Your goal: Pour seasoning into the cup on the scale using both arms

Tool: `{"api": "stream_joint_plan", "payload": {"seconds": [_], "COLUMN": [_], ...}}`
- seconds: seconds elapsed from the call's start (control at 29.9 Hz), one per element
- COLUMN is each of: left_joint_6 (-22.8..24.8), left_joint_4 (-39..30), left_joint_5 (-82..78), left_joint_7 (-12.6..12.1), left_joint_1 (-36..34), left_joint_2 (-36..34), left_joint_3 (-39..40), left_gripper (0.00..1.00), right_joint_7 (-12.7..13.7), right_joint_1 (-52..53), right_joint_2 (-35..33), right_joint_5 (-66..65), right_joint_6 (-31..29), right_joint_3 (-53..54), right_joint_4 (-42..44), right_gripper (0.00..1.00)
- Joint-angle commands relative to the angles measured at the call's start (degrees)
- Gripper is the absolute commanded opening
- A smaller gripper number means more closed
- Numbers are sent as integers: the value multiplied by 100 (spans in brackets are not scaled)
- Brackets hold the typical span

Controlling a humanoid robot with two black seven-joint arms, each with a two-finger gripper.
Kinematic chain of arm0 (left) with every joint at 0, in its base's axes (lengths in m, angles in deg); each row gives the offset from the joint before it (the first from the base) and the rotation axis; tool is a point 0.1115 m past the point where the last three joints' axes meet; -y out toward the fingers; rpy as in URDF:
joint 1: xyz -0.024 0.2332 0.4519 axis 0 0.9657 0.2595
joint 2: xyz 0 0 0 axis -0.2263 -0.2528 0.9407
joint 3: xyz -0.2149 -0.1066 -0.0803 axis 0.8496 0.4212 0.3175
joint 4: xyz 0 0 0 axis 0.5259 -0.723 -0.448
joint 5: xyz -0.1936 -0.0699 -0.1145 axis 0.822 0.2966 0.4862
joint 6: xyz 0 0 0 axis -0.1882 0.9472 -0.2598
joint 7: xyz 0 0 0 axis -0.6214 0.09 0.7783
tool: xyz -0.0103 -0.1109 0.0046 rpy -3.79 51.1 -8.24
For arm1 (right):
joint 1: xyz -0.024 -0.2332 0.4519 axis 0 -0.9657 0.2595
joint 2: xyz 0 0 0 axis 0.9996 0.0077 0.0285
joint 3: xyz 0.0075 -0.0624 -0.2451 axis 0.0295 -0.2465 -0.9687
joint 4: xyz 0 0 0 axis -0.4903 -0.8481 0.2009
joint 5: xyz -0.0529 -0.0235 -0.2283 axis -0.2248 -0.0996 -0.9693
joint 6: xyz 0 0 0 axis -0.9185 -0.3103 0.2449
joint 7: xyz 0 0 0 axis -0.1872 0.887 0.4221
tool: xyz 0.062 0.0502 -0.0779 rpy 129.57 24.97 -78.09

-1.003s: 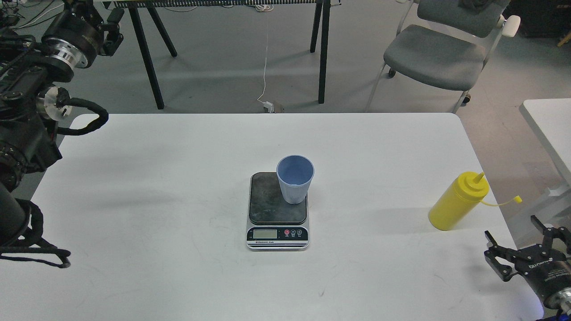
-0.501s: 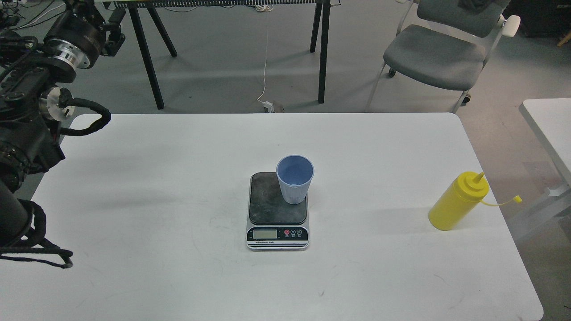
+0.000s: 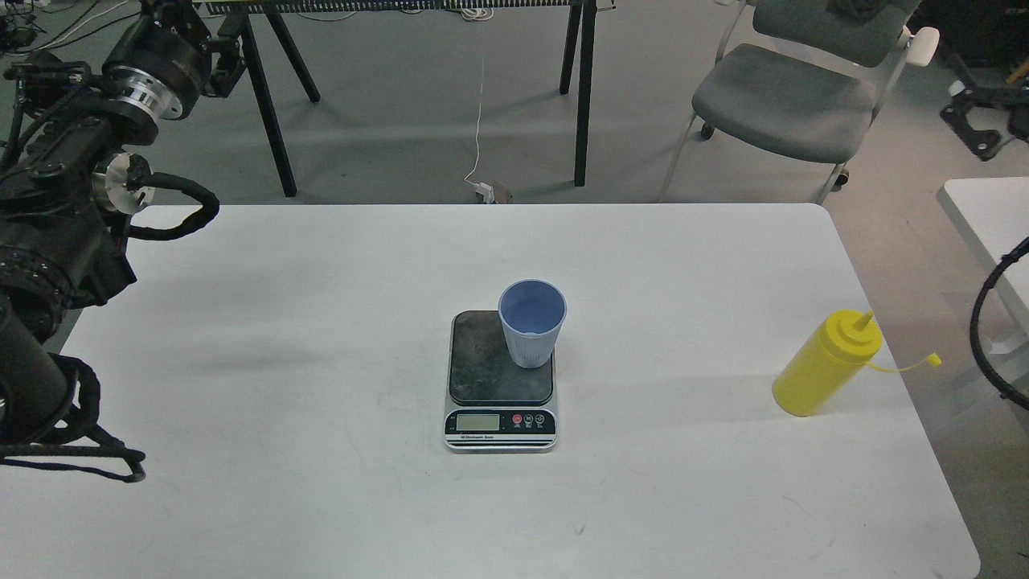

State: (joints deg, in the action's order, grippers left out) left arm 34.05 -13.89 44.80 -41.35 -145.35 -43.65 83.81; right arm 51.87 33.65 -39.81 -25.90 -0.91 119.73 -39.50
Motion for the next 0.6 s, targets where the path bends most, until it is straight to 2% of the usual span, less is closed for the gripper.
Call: {"api": "stream_joint_plan", "payload": {"seconds": [0.0,0.33,0.57], "left_joint_6": [2,2,2], "left_joint_4": [-1,-1,-1], "left_joint_5": [0,0,0], "left_joint_7": [0,0,0], "left_joint_1": [-92,-83,-92], "left_joint_2": [39,118,110], "left_joint_3": [0,0,8], "left_gripper": [94,94,94], "right_joint_7": [-5,-32,-41], "right_joint_1": [157,245,245], "right_joint_2": [774,1399,1488], "right_joint_5": [-16,-148,-156], "right_joint_6": [0,0,0], "right_joint_3": [-15,-155,-164], "right_joint_4": [206,435,452], "right_gripper": [100,100,100]}}
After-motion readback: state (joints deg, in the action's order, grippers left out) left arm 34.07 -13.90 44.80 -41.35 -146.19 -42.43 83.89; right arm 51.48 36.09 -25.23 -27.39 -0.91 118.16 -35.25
